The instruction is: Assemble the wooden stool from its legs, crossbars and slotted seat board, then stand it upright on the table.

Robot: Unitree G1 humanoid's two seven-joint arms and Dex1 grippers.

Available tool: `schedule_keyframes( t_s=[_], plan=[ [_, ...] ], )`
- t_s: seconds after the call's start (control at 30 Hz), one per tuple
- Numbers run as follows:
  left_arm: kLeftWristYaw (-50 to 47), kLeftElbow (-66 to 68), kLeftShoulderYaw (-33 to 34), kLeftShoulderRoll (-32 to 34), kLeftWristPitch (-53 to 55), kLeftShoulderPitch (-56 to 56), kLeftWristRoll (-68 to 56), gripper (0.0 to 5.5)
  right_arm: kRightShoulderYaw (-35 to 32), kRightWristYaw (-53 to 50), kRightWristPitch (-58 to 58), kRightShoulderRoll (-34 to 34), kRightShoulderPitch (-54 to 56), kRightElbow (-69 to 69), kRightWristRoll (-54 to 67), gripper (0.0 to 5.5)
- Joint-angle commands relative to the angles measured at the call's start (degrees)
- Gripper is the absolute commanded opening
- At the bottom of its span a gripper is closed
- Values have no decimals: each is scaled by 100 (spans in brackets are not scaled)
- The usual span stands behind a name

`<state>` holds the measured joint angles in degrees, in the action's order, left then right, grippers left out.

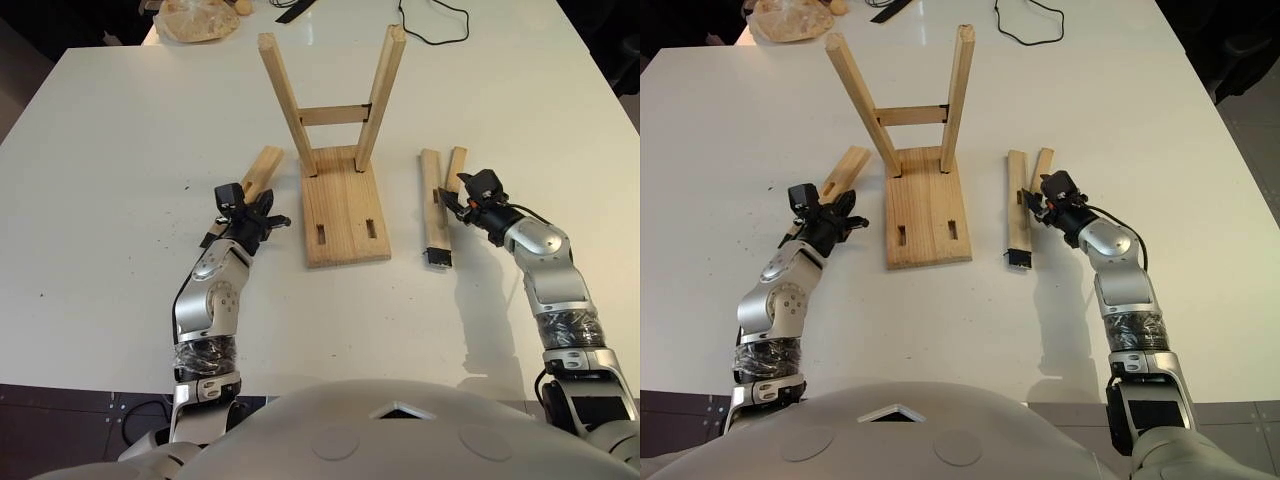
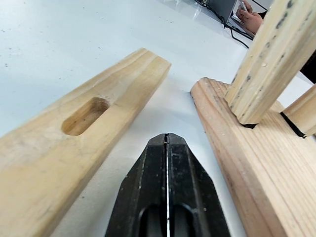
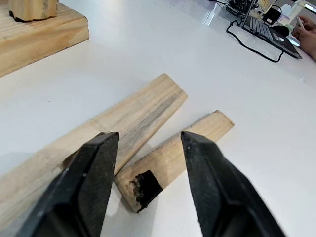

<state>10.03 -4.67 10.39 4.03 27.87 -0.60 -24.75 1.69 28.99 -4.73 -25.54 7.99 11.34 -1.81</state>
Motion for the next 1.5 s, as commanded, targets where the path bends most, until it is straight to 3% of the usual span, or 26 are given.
schedule_keyframes(
  t_s=[0.03, 0.23, 0.73, 1.17, 1.5],
  plan=[
    [14, 67, 45, 8, -57, 17, 9, 0, -120, -237, 207, -114, 161, 365, -131, 231],
    [2, 92, -18, -79, -92, 90, 24, 0, -288, -246, 147, -77, 239, 497, 67, 231],
    [34, 384, -51, -120, -238, 45, 27, 0, 80, -113, -70, 76, 26, 283, -19, 231],
    [19, 344, -16, -185, -307, 213, -2, 0, -378, -480, -1043, 188, -419, -307, 334, 231],
    [15, 428, -42, -223, -352, 185, 17, 0, -389, -145, -1392, 306, 244, 395, 754, 231]
  ],
)
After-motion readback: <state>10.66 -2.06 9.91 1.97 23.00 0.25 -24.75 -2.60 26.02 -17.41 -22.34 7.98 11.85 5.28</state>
